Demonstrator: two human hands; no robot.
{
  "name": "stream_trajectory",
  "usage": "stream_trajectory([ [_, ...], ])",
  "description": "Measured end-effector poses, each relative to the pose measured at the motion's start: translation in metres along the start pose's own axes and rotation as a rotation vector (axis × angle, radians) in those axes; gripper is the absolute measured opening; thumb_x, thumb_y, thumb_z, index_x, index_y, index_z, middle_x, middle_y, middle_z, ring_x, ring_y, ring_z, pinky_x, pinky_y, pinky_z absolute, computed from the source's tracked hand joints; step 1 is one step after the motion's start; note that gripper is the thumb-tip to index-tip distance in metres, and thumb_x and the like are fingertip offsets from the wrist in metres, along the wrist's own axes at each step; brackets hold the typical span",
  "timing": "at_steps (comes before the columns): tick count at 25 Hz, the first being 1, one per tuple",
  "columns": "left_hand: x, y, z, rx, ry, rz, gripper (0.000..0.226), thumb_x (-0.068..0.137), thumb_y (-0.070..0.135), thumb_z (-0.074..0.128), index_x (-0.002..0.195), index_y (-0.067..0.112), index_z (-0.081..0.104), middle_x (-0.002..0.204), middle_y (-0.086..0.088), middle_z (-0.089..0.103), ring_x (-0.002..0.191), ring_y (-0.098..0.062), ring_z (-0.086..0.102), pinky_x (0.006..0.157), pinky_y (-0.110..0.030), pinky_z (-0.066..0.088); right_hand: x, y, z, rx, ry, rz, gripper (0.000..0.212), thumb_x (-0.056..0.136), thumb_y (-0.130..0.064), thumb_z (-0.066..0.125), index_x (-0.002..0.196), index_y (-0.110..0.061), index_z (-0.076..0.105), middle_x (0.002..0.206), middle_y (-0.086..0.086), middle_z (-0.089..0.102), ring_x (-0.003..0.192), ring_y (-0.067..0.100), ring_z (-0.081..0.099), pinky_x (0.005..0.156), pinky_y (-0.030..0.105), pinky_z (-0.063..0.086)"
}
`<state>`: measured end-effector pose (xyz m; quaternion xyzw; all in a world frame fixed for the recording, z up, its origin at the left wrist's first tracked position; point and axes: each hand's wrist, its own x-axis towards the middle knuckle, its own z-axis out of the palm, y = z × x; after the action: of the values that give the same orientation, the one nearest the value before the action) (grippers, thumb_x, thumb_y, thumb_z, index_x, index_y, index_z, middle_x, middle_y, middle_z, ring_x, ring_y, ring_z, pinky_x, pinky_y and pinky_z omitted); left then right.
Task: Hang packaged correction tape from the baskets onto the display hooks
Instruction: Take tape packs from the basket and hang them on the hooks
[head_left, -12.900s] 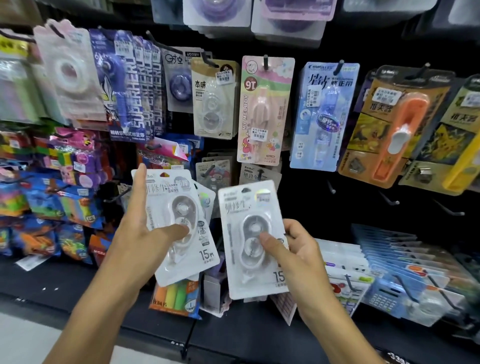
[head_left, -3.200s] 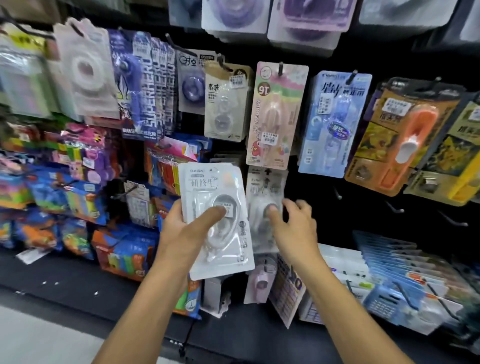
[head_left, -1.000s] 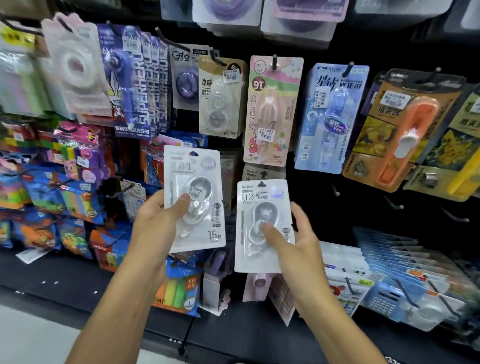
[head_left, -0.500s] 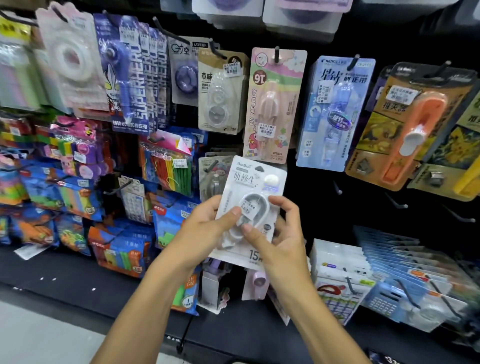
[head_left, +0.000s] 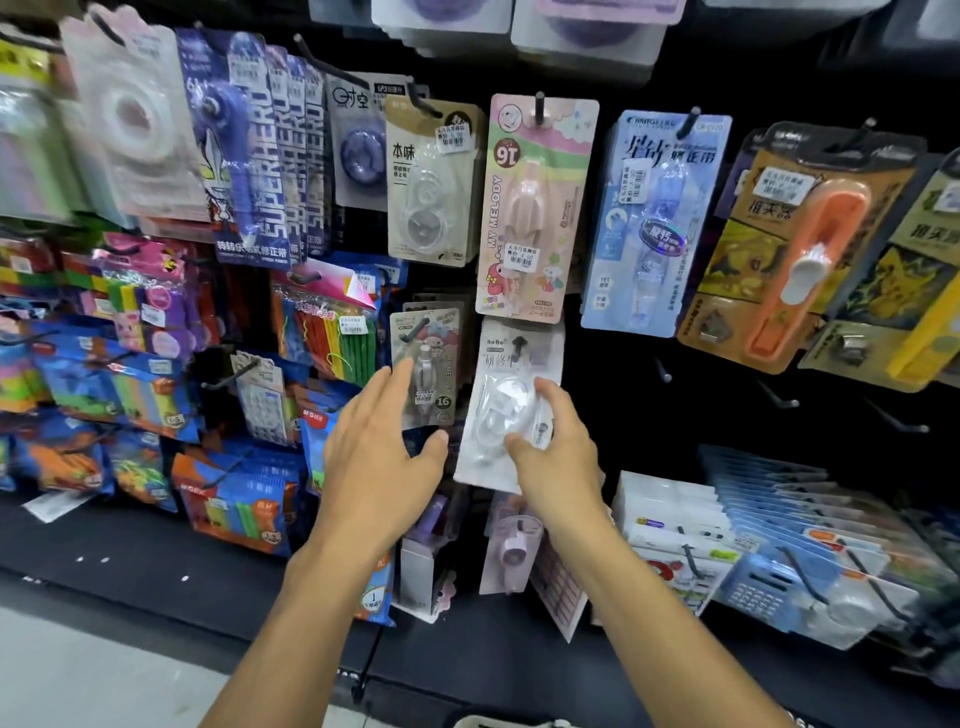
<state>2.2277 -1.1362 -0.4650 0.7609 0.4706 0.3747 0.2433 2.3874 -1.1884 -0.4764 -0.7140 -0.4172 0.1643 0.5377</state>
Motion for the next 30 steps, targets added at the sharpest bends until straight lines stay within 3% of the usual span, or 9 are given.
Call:
stream_trajectory([
  [5, -0.003, -0.003, -0.003, -0.033, -0.029, -0.001, 0.073, 0.096, 0.032, 0.065, 0.157, 0.036, 0.027, 0.165, 0.01, 0.027, 0.151, -0.017, 0.023, 0.122, -0.048, 0.026, 0.035, 0.016, 0.015, -0.195, 0.004, -0.062, 0.069, 0.09, -0.001, 0.059, 0.138, -0.042, 0.031, 0.114, 0.006, 0.065, 0.08, 0.027, 0.066, 0.064, 0.039, 0.053],
  [10, -0.02, -0.002, 0.013, 0.044, -0.168, -0.015, 0.071, 0.096, 0.033, 0.064, 0.157, 0.03, 0.03, 0.162, 0.002, 0.033, 0.149, -0.023, 0.029, 0.118, -0.042, 0.03, -0.001, 0.059, -0.008, -0.181, -0.06, -0.106, 0.07, 0.093, -0.011, 0.063, 0.145, -0.042, 0.029, 0.145, -0.003, 0.041, 0.113, 0.012, 0.052, 0.089, 0.034, 0.048],
  [16, -0.099, -0.008, 0.117, 0.421, -1.025, 0.193, 0.054, 0.09, 0.035, 0.068, 0.141, 0.024, 0.053, 0.141, -0.004, 0.06, 0.13, -0.028, 0.054, 0.106, -0.036, 0.044, -0.163, 0.223, -0.102, -0.282, -0.337, 0.452, 0.02, 0.091, 0.0, 0.066, 0.101, -0.017, 0.061, 0.096, 0.002, 0.061, 0.075, 0.004, 0.062, 0.07, 0.016, 0.047],
  [18, -0.146, -0.024, 0.165, 0.36, -1.229, 0.162, 0.05, 0.091, 0.031, 0.069, 0.139, 0.027, 0.056, 0.136, -0.003, 0.062, 0.122, -0.026, 0.058, 0.102, -0.036, 0.047, -0.205, 0.268, -0.136, -0.508, -0.413, 0.607, 0.019, 0.09, -0.006, 0.067, 0.109, -0.012, 0.065, 0.107, 0.005, 0.067, 0.097, 0.017, 0.064, 0.083, 0.024, 0.046],
  [21, -0.225, -0.06, 0.219, 0.297, -1.234, 0.056, 0.041, 0.091, 0.023, 0.067, 0.131, 0.027, 0.061, 0.127, -0.002, 0.066, 0.109, -0.023, 0.063, 0.093, -0.032, 0.051, -0.235, 0.302, -0.17, -0.757, -0.473, 0.631, 0.043, 0.089, -0.026, 0.069, 0.13, -0.018, 0.058, 0.126, 0.003, 0.063, 0.114, 0.024, 0.06, 0.086, 0.028, 0.044],
  [23, -0.27, -0.077, 0.242, 0.308, -1.189, -0.013, 0.043, 0.09, 0.025, 0.068, 0.132, 0.029, 0.059, 0.128, 0.0, 0.067, 0.105, -0.019, 0.064, 0.086, -0.029, 0.052, -0.242, 0.308, -0.173, -0.664, -0.419, 0.631, 0.052, 0.088, -0.035, 0.071, 0.134, -0.024, 0.049, 0.119, 0.001, 0.059, 0.108, 0.024, 0.06, 0.08, 0.029, 0.043],
  [26, -0.304, -0.08, 0.265, 0.165, -1.112, -0.175, 0.061, 0.081, 0.047, 0.075, 0.135, 0.029, 0.053, 0.127, 0.008, 0.063, 0.098, -0.01, 0.058, 0.082, -0.026, 0.048, -0.243, 0.306, -0.156, -0.169, -0.146, 0.732, 0.066, 0.087, -0.027, 0.078, 0.14, -0.026, 0.039, 0.104, 0.0, 0.068, 0.099, 0.025, 0.067, 0.084, 0.039, 0.056],
  [28, -0.309, -0.072, 0.276, 0.038, -1.159, -0.26, 0.076, 0.069, 0.059, 0.079, 0.132, 0.03, 0.049, 0.125, 0.01, 0.061, 0.105, -0.012, 0.061, 0.091, -0.034, 0.052, -0.241, 0.303, -0.139, 0.144, -0.059, 0.861, 0.086, 0.085, -0.027, 0.08, 0.151, -0.033, 0.025, 0.112, 0.005, 0.072, 0.104, 0.028, 0.07, 0.09, 0.046, 0.057],
  [30, -0.304, -0.066, 0.285, -0.11, -1.105, -0.414, 0.088, 0.056, 0.061, 0.086, 0.13, 0.036, 0.045, 0.121, 0.017, 0.063, 0.107, -0.013, 0.065, 0.09, -0.038, 0.055, -0.236, 0.301, -0.122, 0.293, -0.058, 0.973, 0.08, 0.083, -0.042, 0.074, 0.15, -0.034, 0.033, 0.128, 0.004, 0.067, 0.114, 0.031, 0.066, 0.102, 0.051, 0.051],
])
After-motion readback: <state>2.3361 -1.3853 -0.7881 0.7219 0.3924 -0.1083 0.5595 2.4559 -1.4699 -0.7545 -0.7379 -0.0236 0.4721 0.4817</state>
